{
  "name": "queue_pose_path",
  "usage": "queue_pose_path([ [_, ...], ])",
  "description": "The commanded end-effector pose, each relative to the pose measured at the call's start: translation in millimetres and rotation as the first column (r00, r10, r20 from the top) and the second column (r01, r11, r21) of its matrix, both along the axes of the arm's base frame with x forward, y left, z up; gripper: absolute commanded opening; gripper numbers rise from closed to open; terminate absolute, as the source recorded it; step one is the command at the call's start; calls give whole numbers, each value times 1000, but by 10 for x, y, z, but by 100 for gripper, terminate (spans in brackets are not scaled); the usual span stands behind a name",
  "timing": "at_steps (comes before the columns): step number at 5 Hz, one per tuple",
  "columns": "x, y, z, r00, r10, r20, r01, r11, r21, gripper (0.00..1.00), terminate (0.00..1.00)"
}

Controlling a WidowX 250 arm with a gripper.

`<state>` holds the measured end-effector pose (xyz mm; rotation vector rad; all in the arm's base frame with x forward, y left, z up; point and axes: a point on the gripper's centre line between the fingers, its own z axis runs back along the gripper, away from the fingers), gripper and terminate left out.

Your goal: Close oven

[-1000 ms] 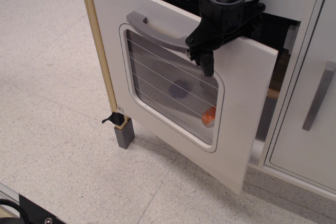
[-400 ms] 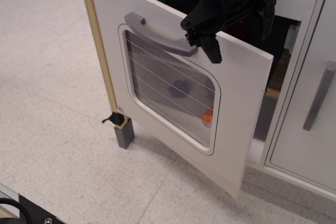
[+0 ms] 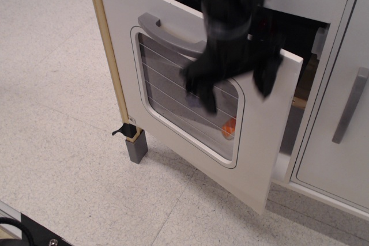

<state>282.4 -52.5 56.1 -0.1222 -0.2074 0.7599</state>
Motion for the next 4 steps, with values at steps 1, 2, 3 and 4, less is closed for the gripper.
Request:
queue_pose_path([
  [1,304,122,-192,994,45,100,-53,996,71,100,0],
  [2,538,103,-253,988,94,120,-103,992,73,100,0],
  [3,744,76,-281,980,138,140,-150,986,74,100,0],
  [4,935,42,-274,974,174,147,-184,981,58,100,0],
])
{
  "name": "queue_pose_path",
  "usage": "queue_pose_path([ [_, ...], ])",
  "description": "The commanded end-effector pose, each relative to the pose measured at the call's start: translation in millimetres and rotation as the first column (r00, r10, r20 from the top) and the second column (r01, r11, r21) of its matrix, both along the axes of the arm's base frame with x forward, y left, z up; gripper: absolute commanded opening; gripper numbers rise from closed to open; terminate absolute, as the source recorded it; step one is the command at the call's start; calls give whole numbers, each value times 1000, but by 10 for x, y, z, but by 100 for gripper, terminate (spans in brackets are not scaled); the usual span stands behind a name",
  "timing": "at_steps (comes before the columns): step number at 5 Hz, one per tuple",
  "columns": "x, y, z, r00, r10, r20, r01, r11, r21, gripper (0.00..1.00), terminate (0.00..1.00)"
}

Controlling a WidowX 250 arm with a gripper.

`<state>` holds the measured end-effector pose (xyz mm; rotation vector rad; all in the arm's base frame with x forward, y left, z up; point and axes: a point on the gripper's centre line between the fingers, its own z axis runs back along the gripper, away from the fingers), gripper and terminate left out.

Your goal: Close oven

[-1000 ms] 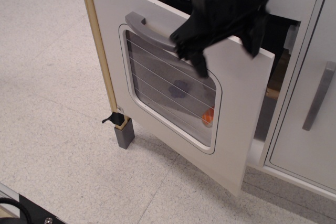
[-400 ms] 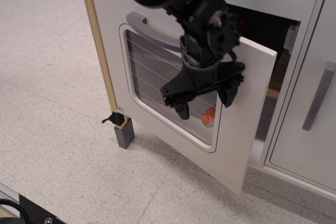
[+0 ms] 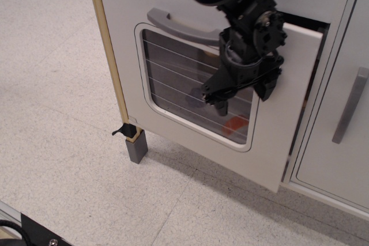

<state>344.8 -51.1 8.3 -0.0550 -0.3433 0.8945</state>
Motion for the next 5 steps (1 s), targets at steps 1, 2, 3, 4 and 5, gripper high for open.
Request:
queue_pose_path([
  [1,361,46,264,997,35,67,-33,999,-29,100,0],
  [2,290,70,326,997,17,69,-13,999,-49,100,0],
  [3,263,74,335,999,4,46,-3,999,-39,100,0],
  [4,263,74,335,999,4,46,-3,999,-39,100,0],
  [5,263,74,335,999,4,46,-3,999,-39,100,100],
])
